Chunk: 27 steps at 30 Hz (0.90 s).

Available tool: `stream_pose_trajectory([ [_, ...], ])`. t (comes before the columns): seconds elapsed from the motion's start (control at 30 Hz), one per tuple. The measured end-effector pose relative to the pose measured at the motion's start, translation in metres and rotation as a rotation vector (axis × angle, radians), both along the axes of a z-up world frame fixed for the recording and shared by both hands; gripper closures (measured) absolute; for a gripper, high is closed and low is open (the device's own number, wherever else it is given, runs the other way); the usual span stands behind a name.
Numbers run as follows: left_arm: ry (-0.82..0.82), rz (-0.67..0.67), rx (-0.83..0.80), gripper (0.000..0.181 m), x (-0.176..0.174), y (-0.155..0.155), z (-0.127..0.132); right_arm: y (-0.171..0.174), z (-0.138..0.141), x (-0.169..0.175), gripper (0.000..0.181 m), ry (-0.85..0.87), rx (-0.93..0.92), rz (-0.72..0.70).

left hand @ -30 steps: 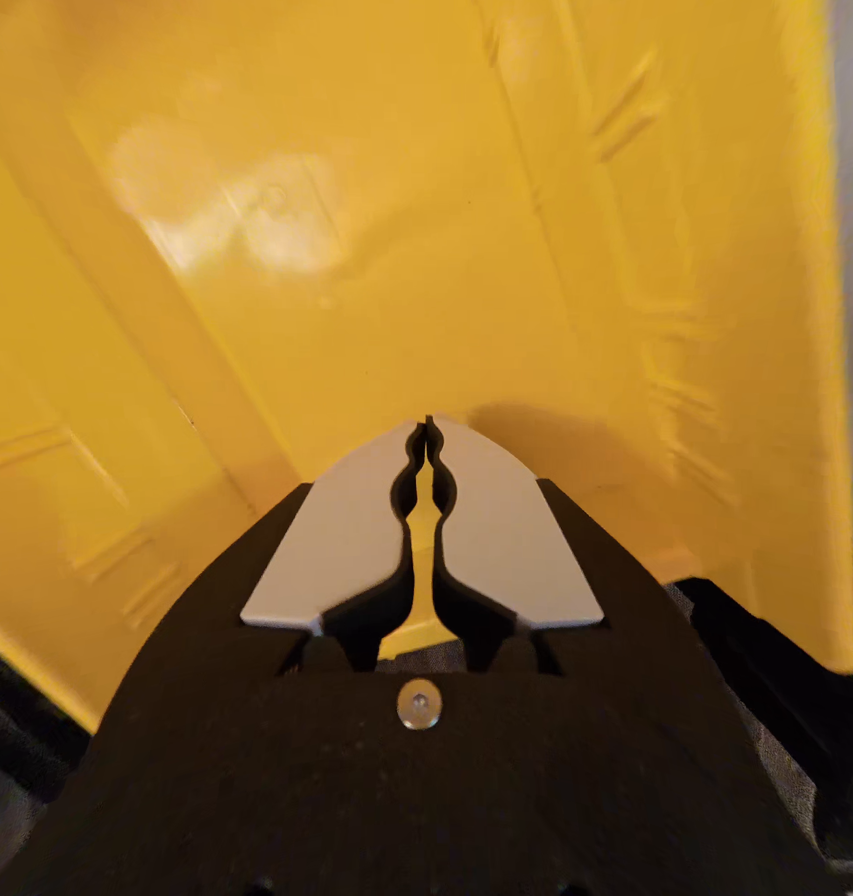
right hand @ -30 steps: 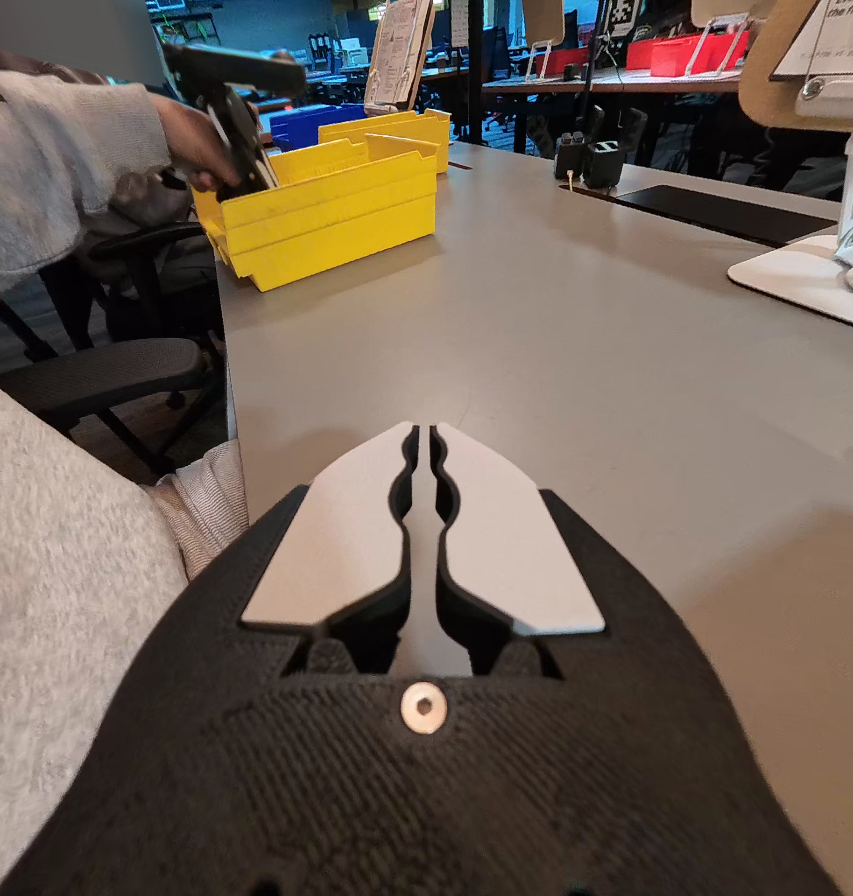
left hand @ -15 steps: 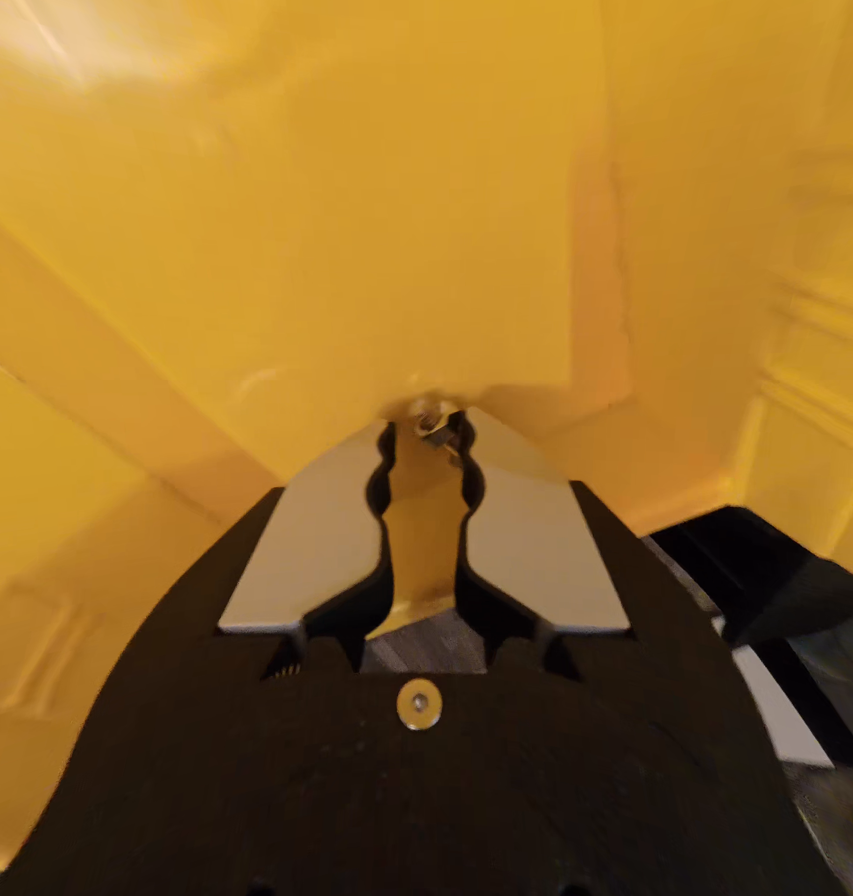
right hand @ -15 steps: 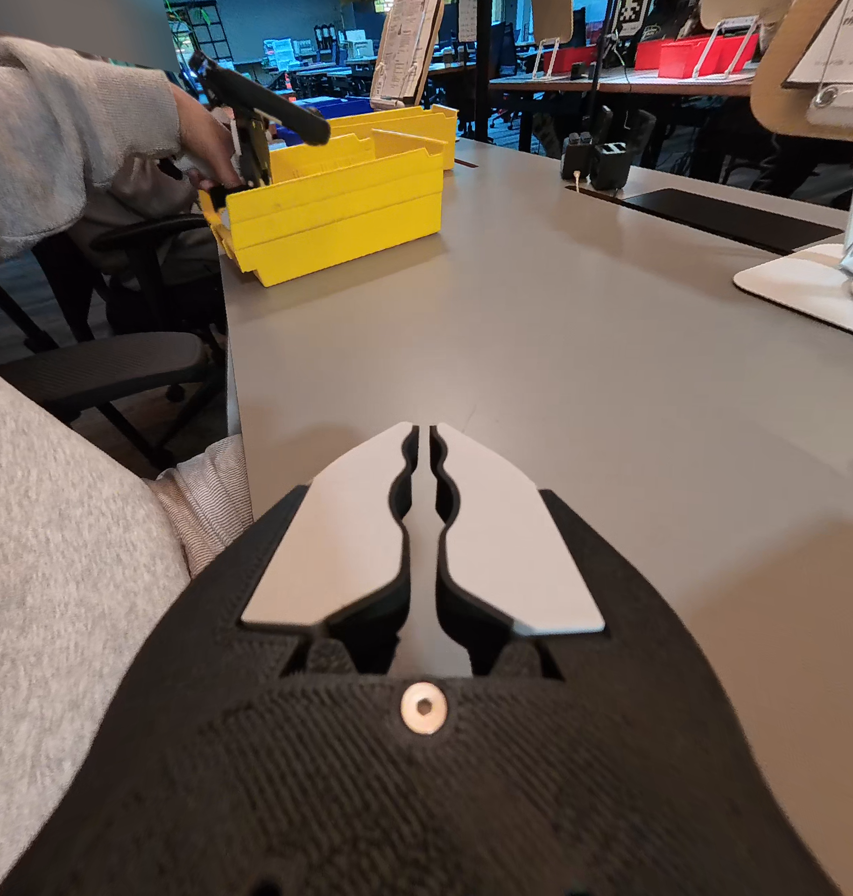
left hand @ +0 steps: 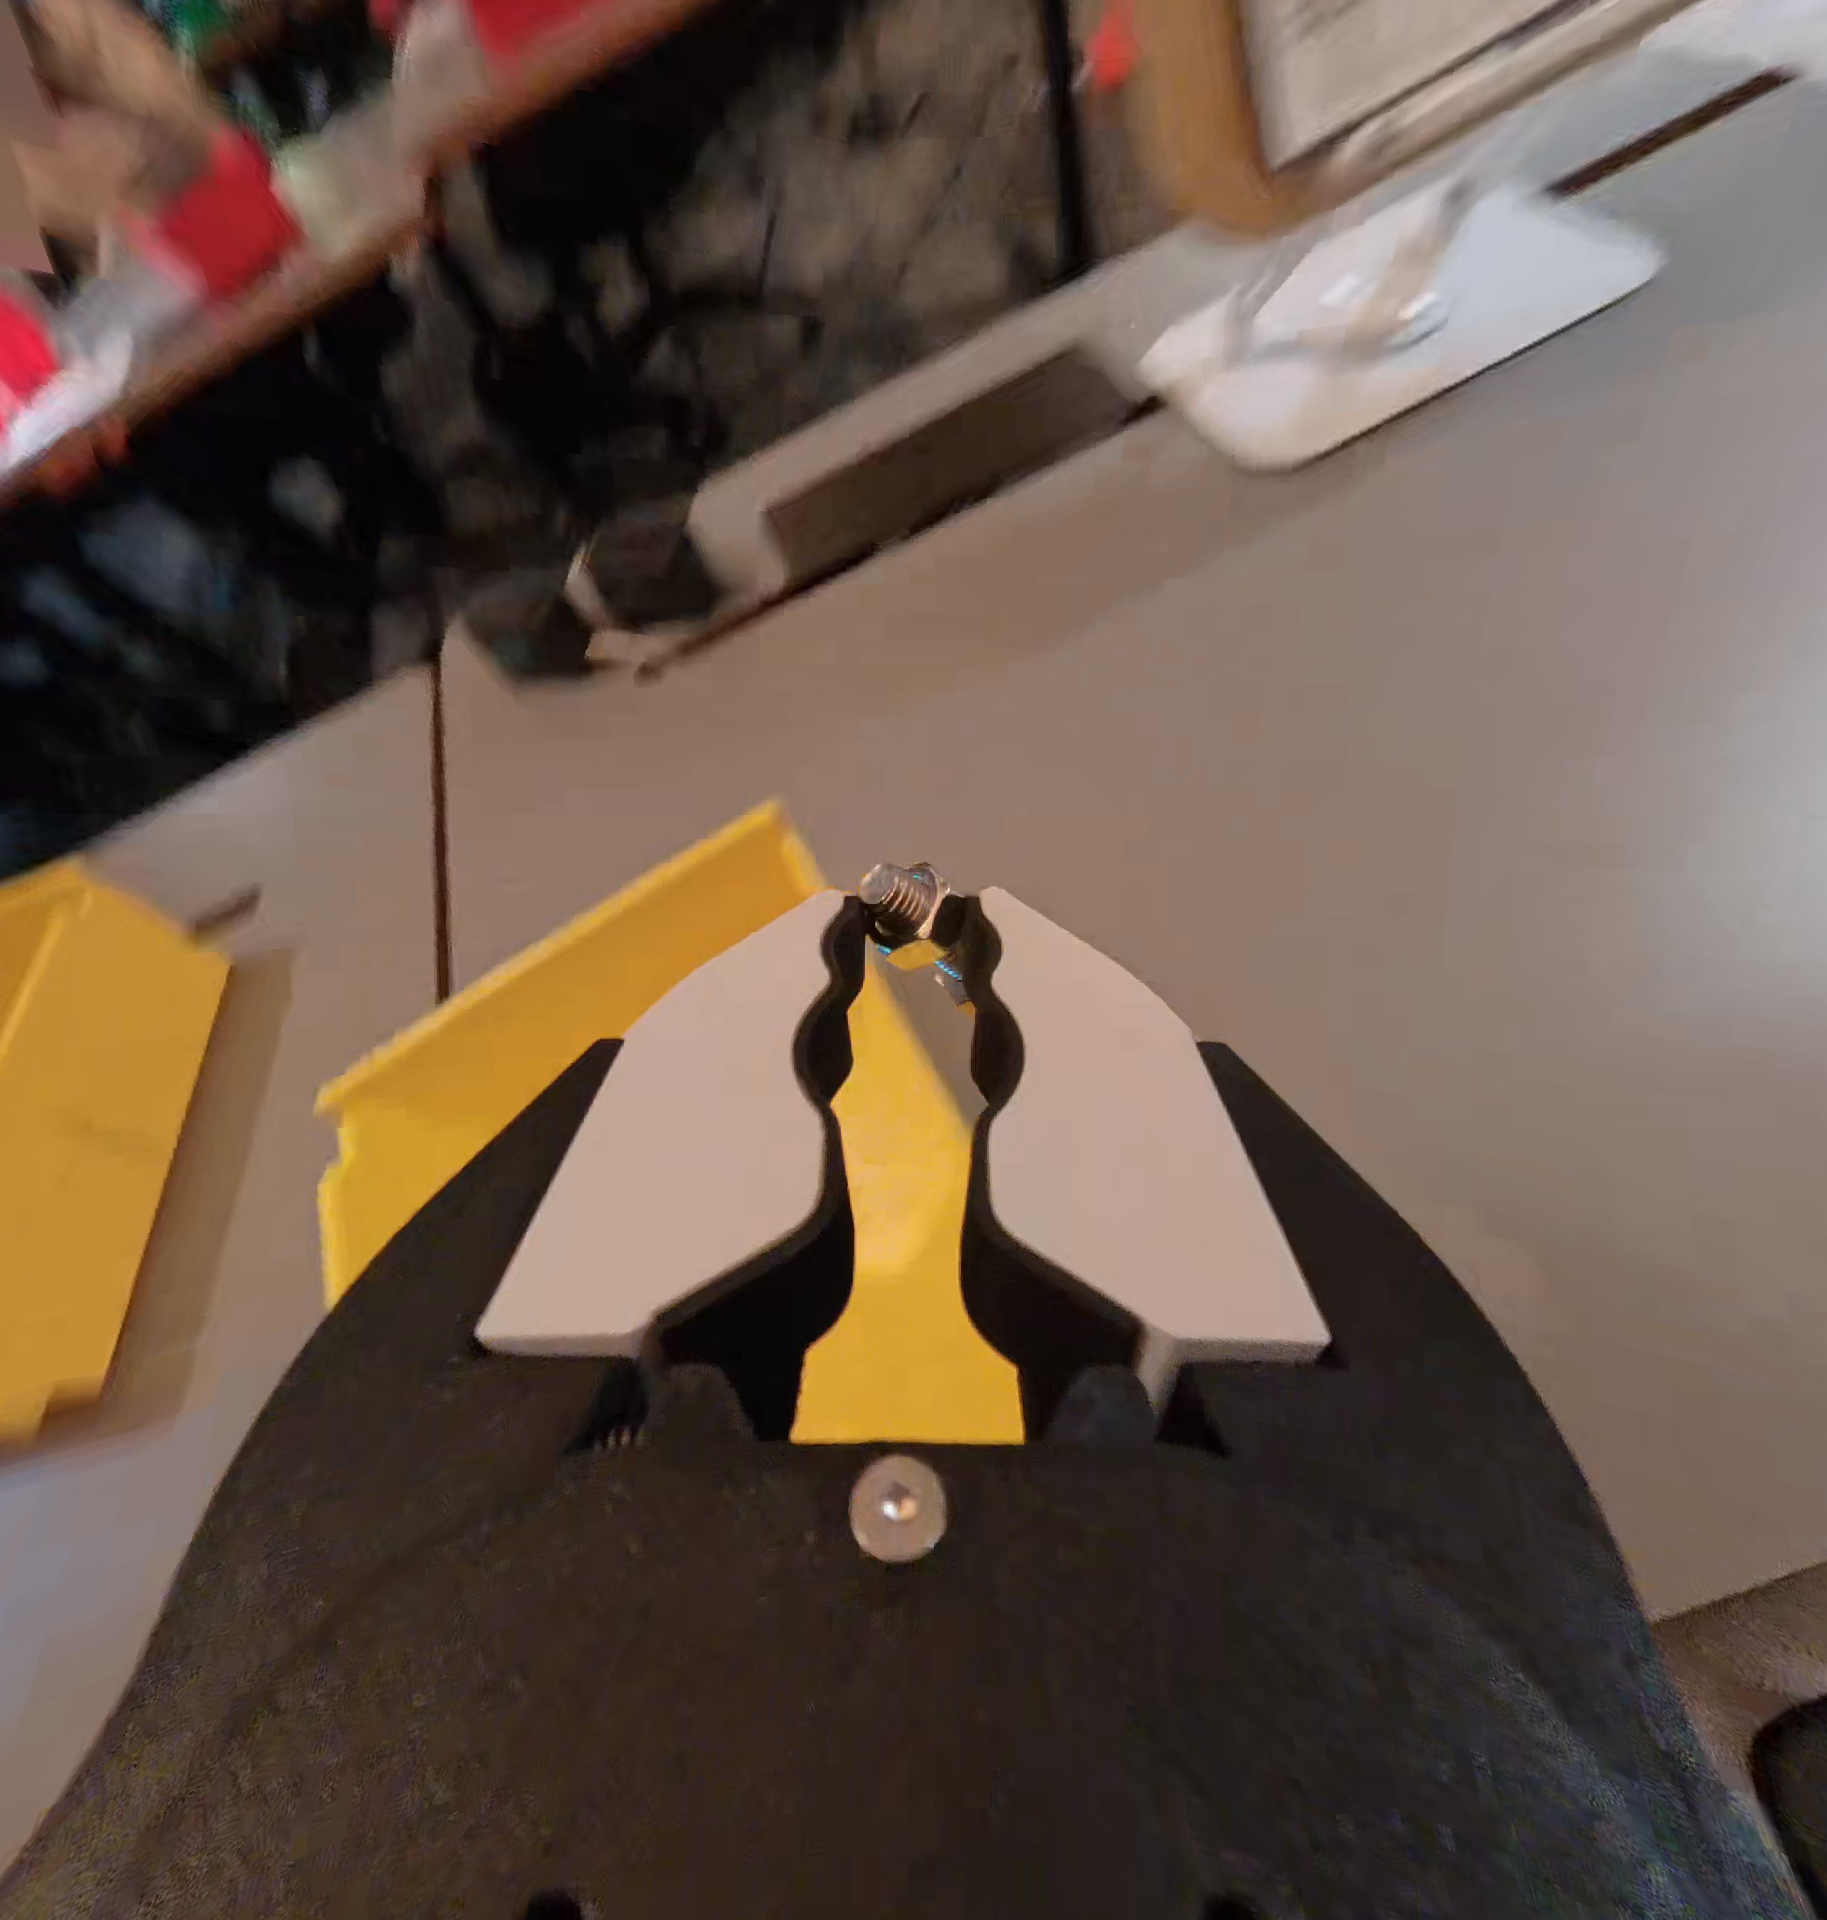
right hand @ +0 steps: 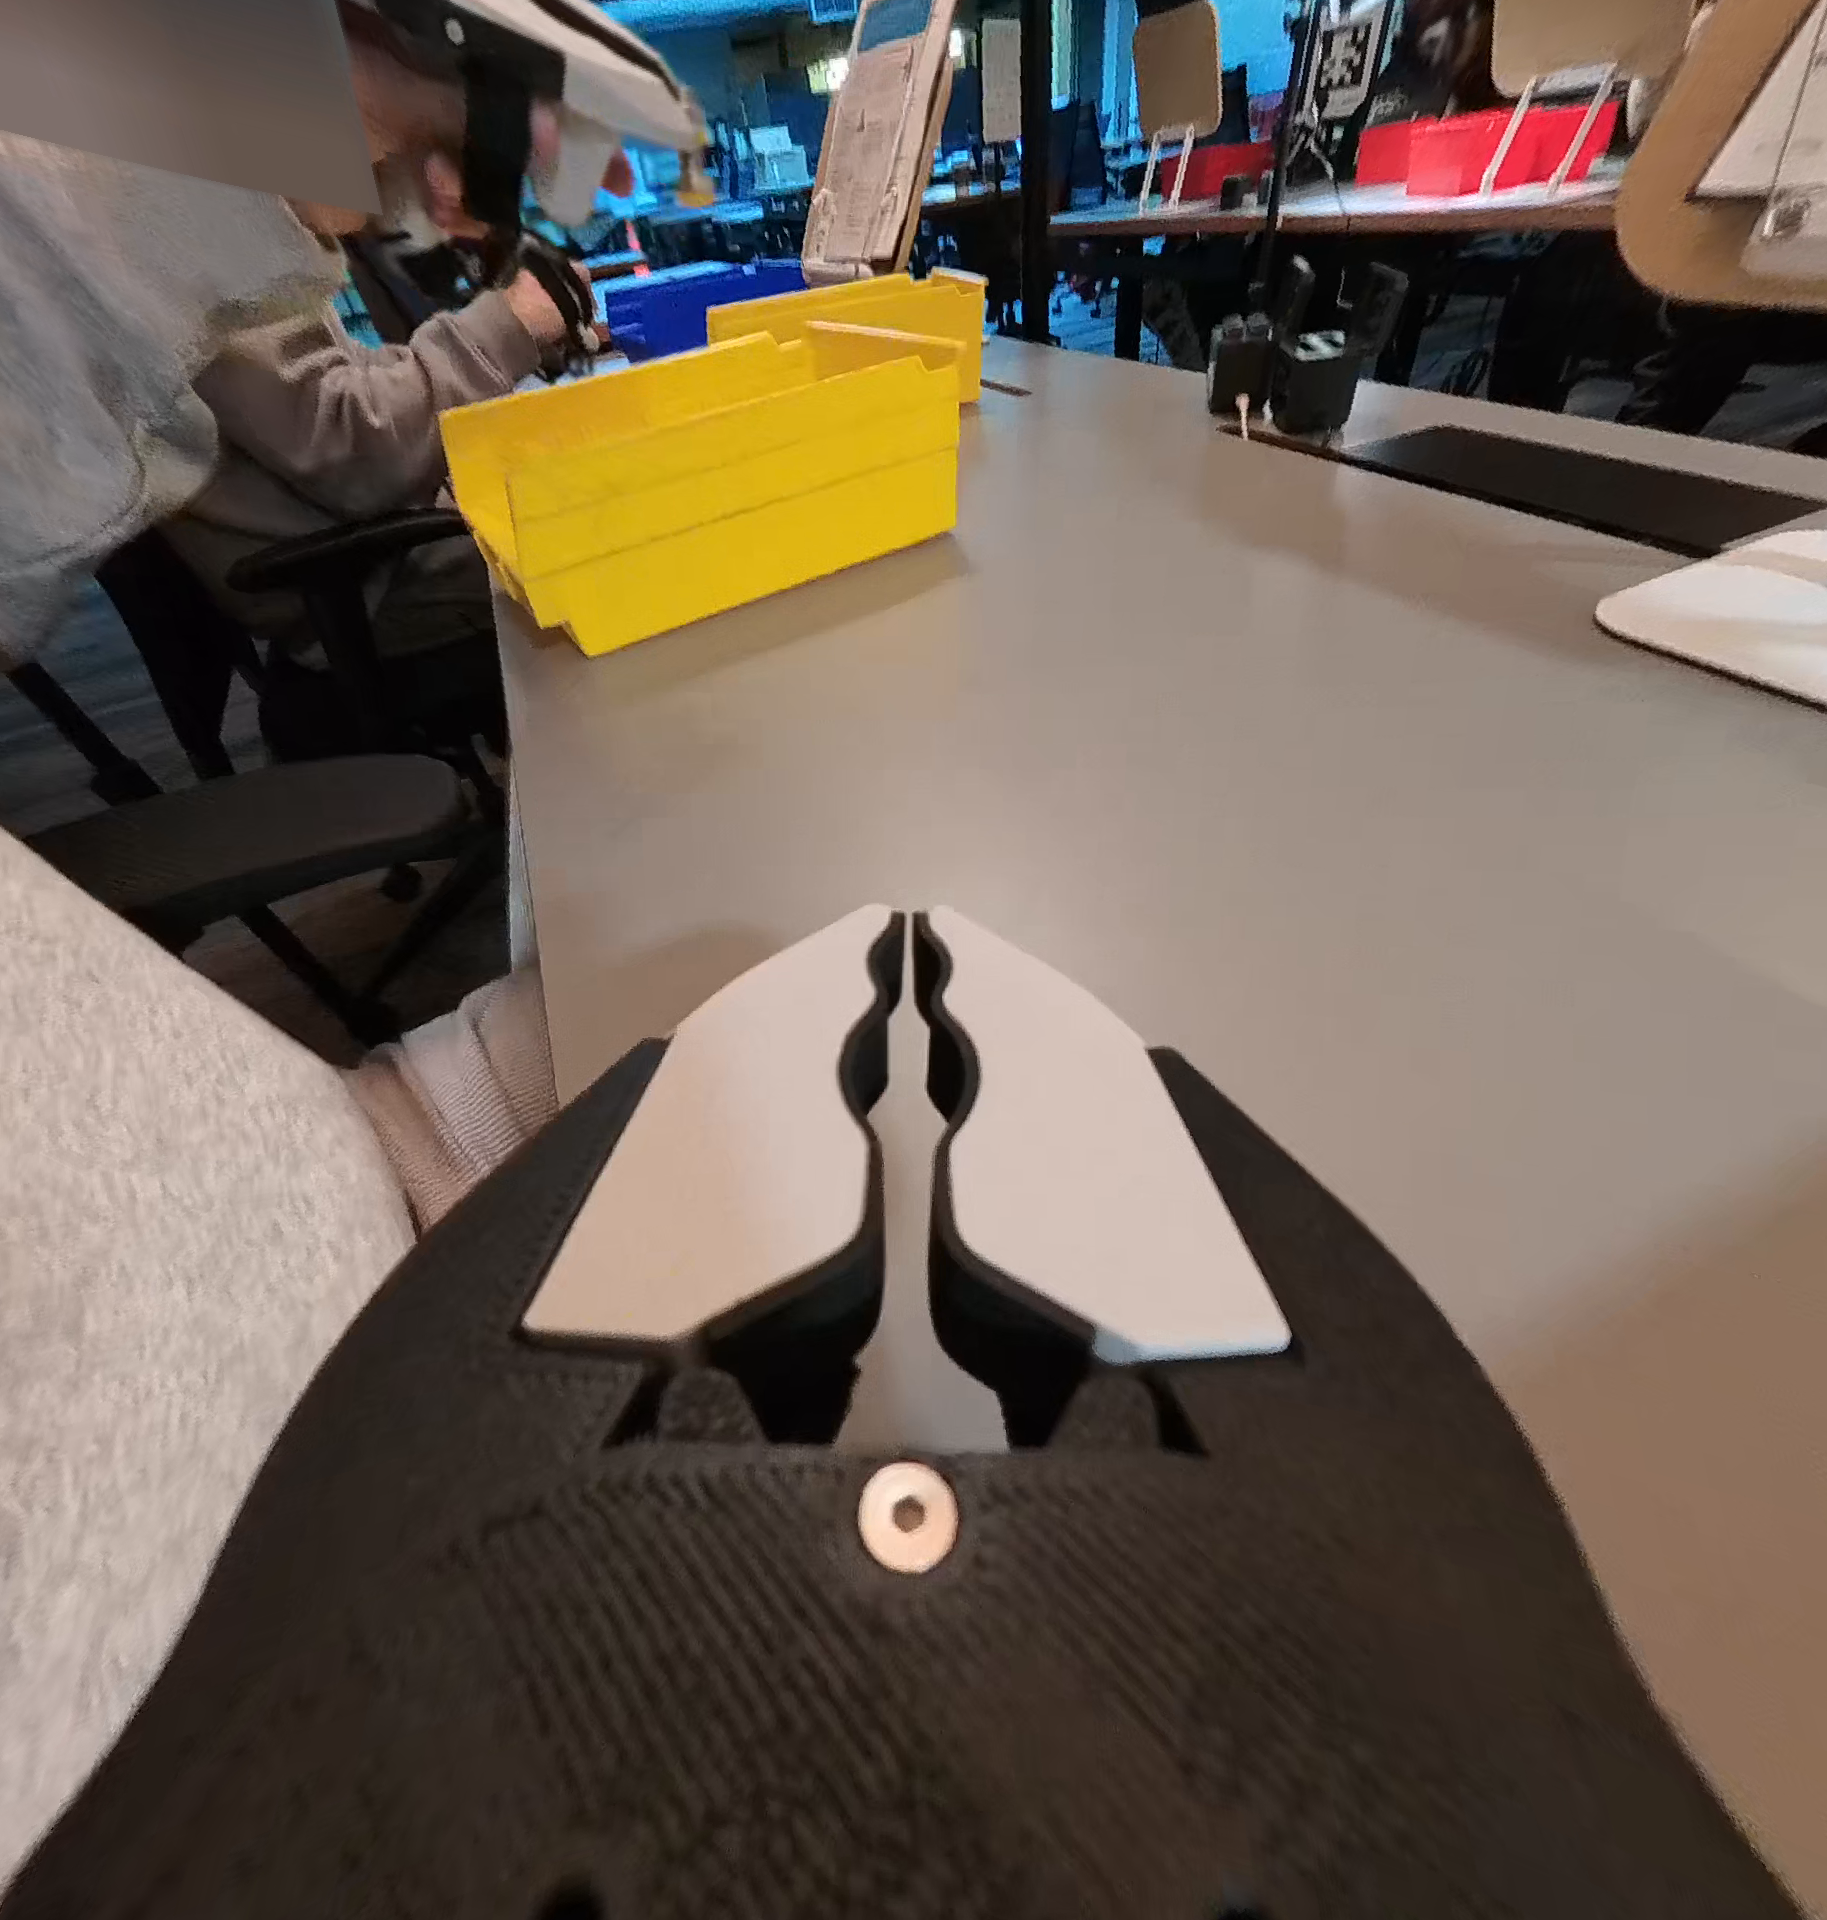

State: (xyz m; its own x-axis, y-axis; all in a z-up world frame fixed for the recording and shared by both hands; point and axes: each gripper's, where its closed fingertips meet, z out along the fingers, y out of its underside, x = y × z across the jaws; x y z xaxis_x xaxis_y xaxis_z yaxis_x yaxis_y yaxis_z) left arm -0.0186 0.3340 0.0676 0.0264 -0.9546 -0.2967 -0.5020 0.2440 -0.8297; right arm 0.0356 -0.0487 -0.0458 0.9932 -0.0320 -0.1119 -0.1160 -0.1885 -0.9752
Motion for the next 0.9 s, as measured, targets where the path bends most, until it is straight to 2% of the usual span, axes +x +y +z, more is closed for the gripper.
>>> stream_pose_trajectory([
  [0.03, -0.035, -0.060, 0.016, 0.162, 0.010, -0.024, 0.007, 0.000, 0.003, -0.001, 0.180, -0.014, 0.008, 0.001],
  [0.13, -0.110, -0.241, 0.002, 0.162, 0.038, -0.099, 0.009, -0.002, 0.005, -0.003, 0.180, -0.064, -0.007, 0.000],
  [0.27, -0.166, -0.467, -0.204, 0.162, 0.067, -0.204, -0.012, -0.004, 0.008, -0.005, 0.179, -0.106, -0.011, -0.002],
  [0.37, -0.201, -0.605, -0.317, 0.162, 0.075, -0.274, -0.028, -0.003, 0.015, -0.009, 0.169, -0.085, 0.034, 0.006],
  [0.47, -0.203, -0.739, -0.400, 0.162, 0.074, -0.331, -0.047, -0.001, 0.017, -0.014, 0.158, -0.022, 0.077, 0.039],
  [0.57, -0.216, -0.813, -0.446, 0.162, 0.073, -0.363, -0.064, 0.000, 0.016, -0.011, 0.154, 0.056, 0.098, 0.036],
  [0.63, -0.203, -0.841, -0.512, 0.162, 0.069, -0.373, -0.074, 0.000, 0.015, -0.009, 0.151, 0.085, 0.101, 0.029],
  [0.7, -0.128, -0.833, -0.572, 0.162, 0.068, -0.375, -0.088, 0.001, 0.012, -0.009, 0.151, 0.058, 0.080, 0.025],
  [0.8, -0.108, -0.810, -0.677, 0.162, 0.067, -0.373, -0.096, 0.004, 0.008, -0.011, 0.157, 0.004, 0.050, 0.026],
  [0.9, -0.086, -0.826, -0.698, 0.162, 0.066, -0.372, -0.102, 0.008, 0.002, -0.011, 0.162, 0.029, 0.042, 0.039],
])
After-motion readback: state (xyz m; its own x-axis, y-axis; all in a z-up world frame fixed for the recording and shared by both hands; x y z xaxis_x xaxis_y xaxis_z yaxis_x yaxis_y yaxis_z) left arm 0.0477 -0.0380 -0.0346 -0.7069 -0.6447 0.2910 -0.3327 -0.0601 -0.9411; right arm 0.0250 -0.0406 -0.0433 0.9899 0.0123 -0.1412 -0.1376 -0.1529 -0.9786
